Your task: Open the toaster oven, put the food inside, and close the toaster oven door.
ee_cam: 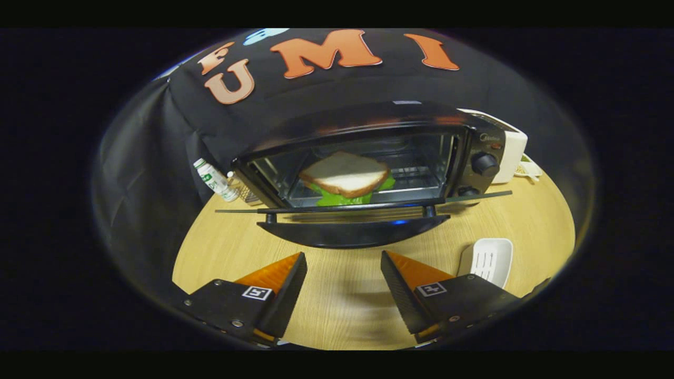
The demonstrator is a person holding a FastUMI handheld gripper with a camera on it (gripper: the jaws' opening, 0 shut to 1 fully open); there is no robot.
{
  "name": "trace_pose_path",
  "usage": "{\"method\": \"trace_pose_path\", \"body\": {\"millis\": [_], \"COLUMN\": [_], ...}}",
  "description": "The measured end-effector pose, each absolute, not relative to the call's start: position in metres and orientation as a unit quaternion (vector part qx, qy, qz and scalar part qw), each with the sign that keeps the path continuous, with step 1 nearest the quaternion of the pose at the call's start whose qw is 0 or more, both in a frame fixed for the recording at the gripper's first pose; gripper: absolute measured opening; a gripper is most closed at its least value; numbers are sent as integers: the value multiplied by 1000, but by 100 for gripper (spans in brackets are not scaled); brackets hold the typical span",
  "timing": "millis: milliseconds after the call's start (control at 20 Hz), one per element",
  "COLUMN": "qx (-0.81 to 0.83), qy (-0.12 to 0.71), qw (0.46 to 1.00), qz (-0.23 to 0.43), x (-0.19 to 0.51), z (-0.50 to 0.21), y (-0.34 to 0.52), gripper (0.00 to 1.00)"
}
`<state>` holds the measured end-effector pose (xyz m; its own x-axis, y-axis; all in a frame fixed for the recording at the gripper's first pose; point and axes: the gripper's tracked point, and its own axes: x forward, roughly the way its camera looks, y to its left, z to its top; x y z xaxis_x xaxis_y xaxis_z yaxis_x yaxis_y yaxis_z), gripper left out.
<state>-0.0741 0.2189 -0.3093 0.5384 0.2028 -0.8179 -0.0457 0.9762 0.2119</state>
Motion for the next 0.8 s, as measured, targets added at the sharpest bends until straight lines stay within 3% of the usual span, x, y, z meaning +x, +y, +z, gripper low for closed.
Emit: {"method": "trace_pose_path", "body": {"millis": [600, 800], "qx": [80, 63], "qy": [419, 428], "qw": [903, 900], "qz": [40, 44], "x": [11, 9], "z": [-278, -276], "y": [204, 202], "gripper": [84, 85]}}
